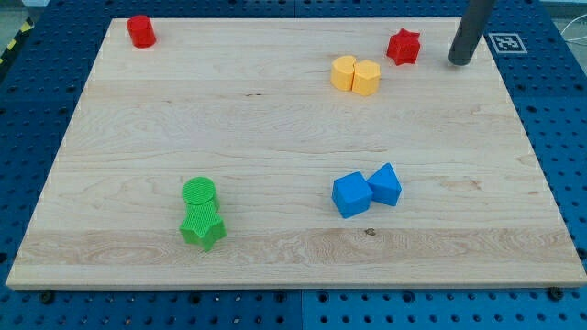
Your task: Slide the red star towards left
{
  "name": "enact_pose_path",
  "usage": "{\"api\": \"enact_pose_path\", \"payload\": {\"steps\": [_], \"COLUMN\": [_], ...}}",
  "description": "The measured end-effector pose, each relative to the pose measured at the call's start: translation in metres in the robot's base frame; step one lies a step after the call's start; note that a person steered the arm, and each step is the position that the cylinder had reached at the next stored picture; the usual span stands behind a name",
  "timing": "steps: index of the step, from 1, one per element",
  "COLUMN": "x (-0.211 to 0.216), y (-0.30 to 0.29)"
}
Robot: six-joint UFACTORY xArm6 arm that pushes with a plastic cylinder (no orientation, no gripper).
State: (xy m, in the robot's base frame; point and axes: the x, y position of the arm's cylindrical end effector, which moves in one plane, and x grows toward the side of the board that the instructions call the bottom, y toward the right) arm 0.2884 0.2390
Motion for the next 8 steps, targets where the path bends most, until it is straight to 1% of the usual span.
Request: {"api": "enact_pose_path", "payload": {"steps": [1,3,6,8], "x": [-0.009,-0.009,-0.011,-0.026], "y": [-0.011,-0.025,-0.064,-0.081]}}
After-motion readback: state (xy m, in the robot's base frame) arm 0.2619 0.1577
